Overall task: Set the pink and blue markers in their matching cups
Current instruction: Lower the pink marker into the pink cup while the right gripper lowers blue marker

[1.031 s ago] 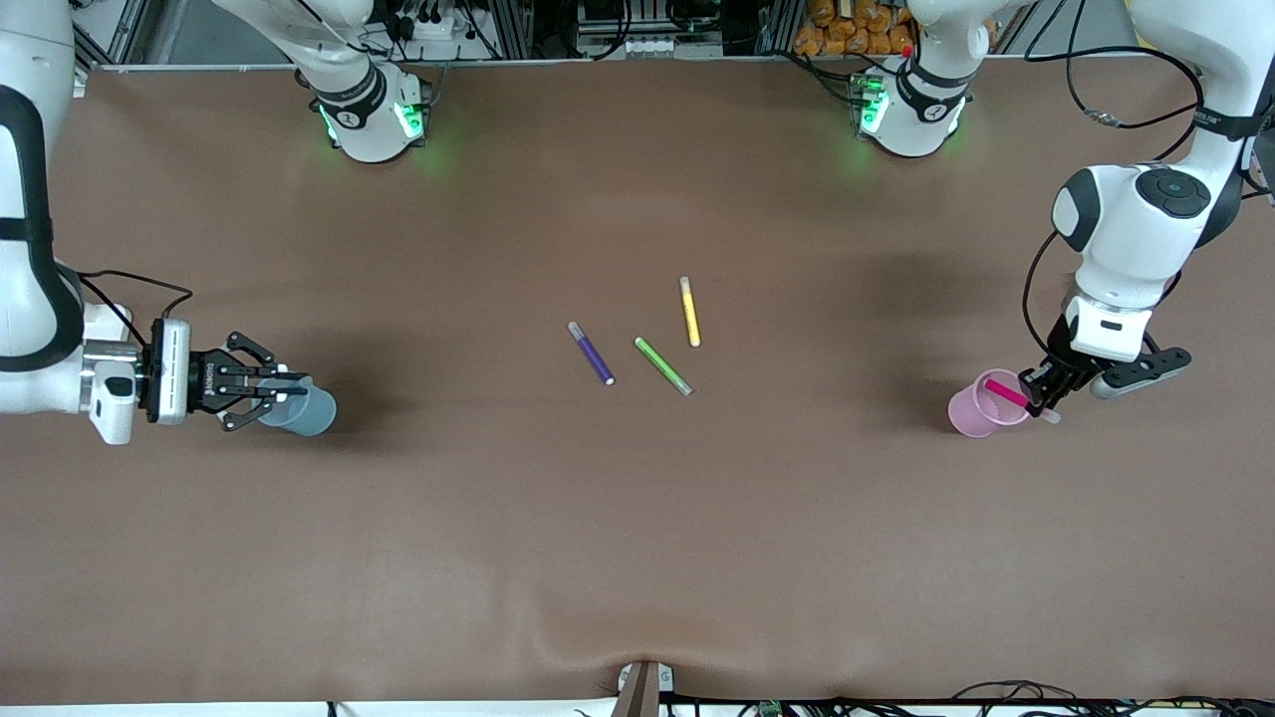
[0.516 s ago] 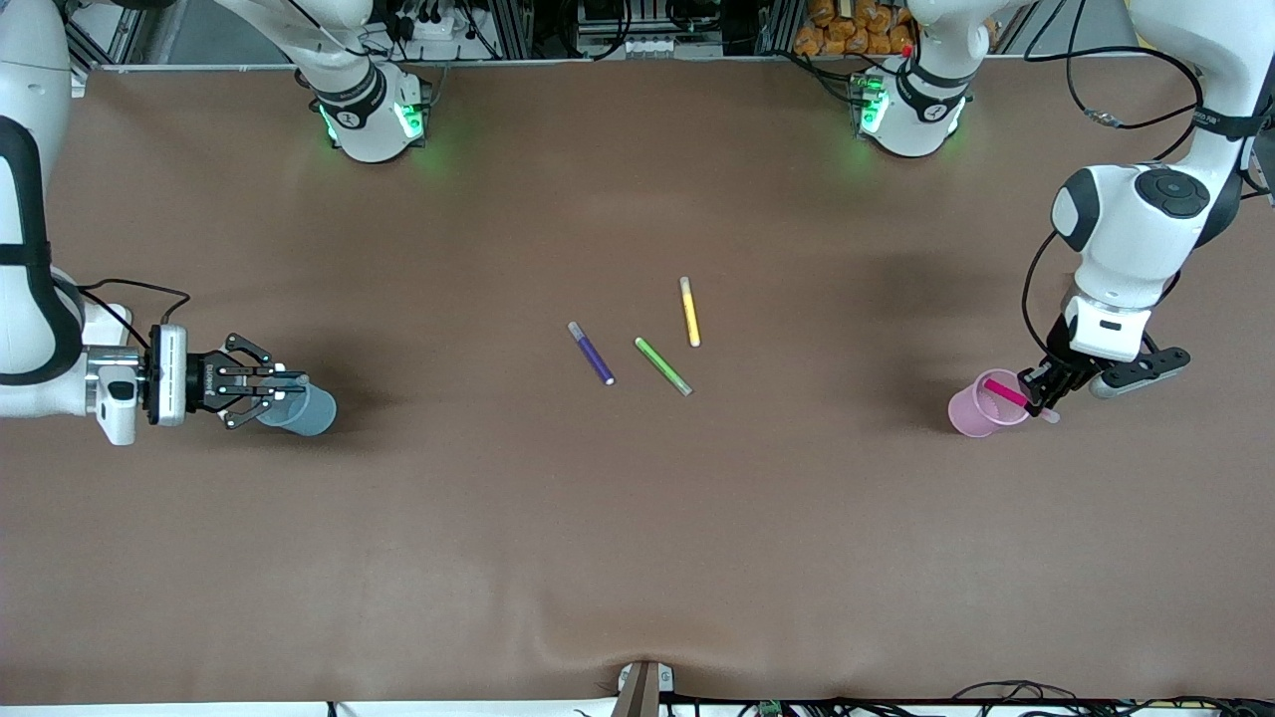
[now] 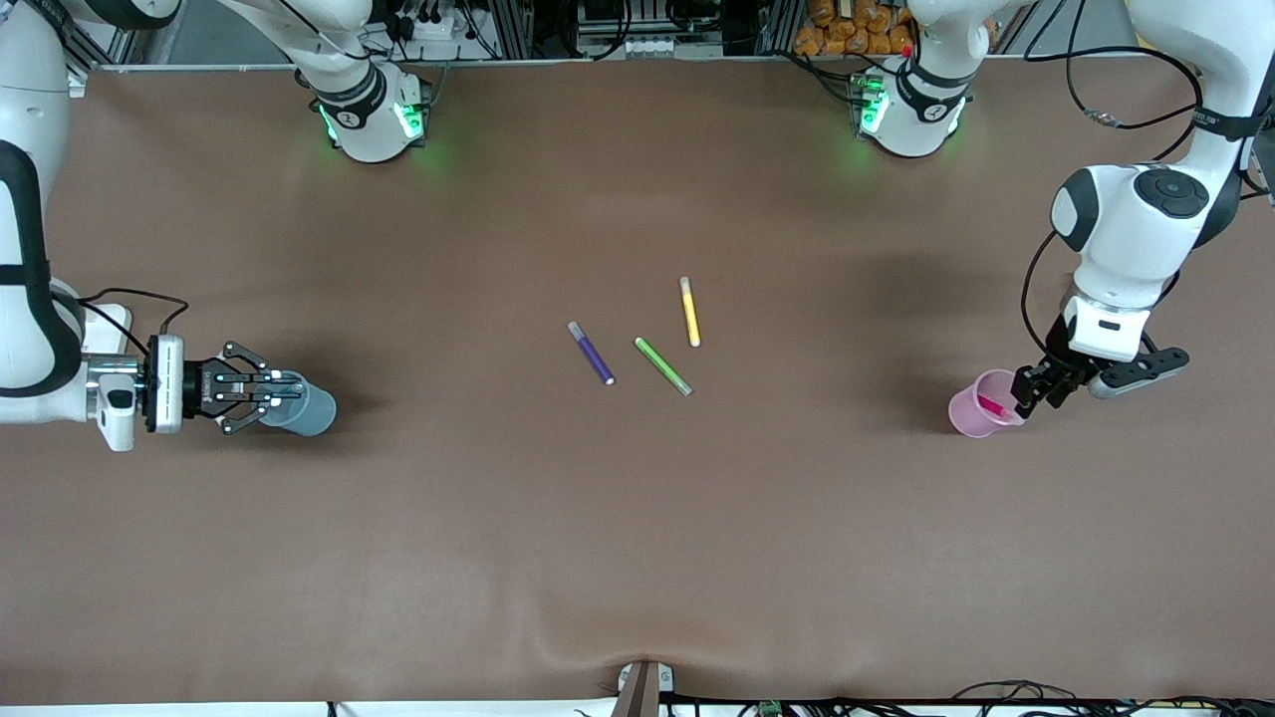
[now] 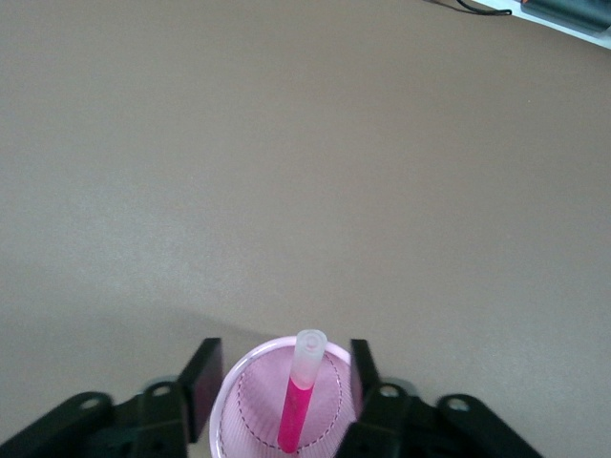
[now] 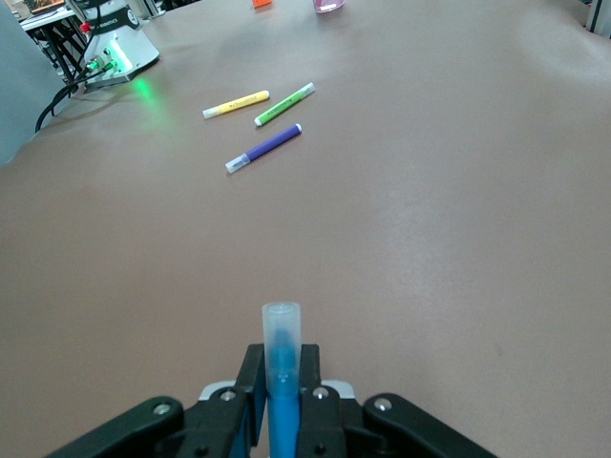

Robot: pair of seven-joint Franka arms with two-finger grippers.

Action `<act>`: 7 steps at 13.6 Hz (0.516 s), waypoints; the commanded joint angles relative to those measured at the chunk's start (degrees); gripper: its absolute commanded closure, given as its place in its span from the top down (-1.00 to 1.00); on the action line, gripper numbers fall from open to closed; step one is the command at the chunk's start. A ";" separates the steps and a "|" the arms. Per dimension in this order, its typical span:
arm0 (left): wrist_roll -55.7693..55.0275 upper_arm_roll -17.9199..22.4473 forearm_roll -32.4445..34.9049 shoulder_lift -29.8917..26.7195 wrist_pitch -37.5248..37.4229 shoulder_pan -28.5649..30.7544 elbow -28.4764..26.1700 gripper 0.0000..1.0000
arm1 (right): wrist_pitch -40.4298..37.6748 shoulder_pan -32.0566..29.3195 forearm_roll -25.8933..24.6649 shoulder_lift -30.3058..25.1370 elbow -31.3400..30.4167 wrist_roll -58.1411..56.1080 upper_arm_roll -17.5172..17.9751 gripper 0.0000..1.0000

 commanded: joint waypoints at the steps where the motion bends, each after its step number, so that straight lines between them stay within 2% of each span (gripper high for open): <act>1: 1.20 -0.29 1.41 -0.90 -0.17 0.70 1.36 1.00 | -0.70 -1.83 0.75 0.24 1.64 0.27 0.77 1.00; 4: 2.78 -0.28 1.50 -2.05 -9.54 0.79 6.53 1.00 | -0.78 -1.57 0.31 -0.37 4.62 4.98 0.60 1.00; 7: 4.72 -0.37 1.59 -3.45 -21.50 0.70 12.34 1.00 | -0.25 -1.30 -5.82 -2.21 8.31 15.61 0.59 1.00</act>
